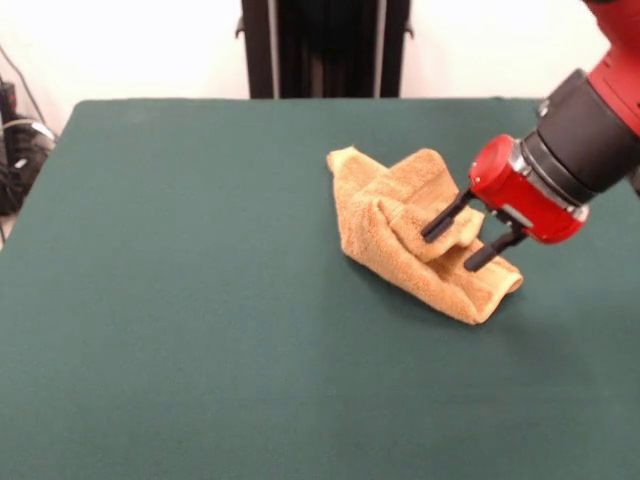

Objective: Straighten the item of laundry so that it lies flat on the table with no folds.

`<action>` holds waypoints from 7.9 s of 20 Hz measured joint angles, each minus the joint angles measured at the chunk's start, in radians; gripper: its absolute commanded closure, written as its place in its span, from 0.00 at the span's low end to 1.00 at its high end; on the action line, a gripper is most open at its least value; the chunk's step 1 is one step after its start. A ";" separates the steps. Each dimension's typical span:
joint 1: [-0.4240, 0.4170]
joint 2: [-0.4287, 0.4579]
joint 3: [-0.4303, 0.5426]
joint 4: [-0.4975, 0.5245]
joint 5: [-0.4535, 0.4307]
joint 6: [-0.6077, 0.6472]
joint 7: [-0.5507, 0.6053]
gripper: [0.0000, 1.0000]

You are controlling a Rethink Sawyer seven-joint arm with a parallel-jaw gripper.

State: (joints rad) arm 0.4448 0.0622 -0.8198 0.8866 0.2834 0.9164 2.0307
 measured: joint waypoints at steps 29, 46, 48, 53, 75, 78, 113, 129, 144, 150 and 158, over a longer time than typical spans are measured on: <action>0.001 0.099 -0.079 -0.110 -0.049 0.113 0.047 1.00; -0.024 -0.043 0.049 0.019 -0.071 0.019 0.046 1.00; -0.075 -0.134 0.125 0.106 -0.078 -0.065 0.042 1.00; -0.306 -0.332 0.327 0.288 -0.152 -0.278 -0.023 1.00; -1.309 -0.431 1.154 0.547 -0.682 -0.533 -0.571 0.00; -1.292 -0.431 1.196 0.552 -0.713 -0.532 -0.571 0.00; -0.539 -0.624 0.783 0.398 -0.889 -0.246 -0.535 0.00; -0.298 -0.324 0.464 0.294 -0.888 -0.286 -0.114 0.00; -0.203 -0.126 0.321 0.198 -0.832 -0.153 0.117 0.00; -0.201 -0.084 0.278 0.164 -0.831 -0.153 0.120 0.00; -0.207 -0.075 0.261 0.157 -0.809 -0.153 0.142 0.00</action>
State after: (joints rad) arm 0.2383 -0.0124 -0.5588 1.0431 -0.5255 0.7637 2.1722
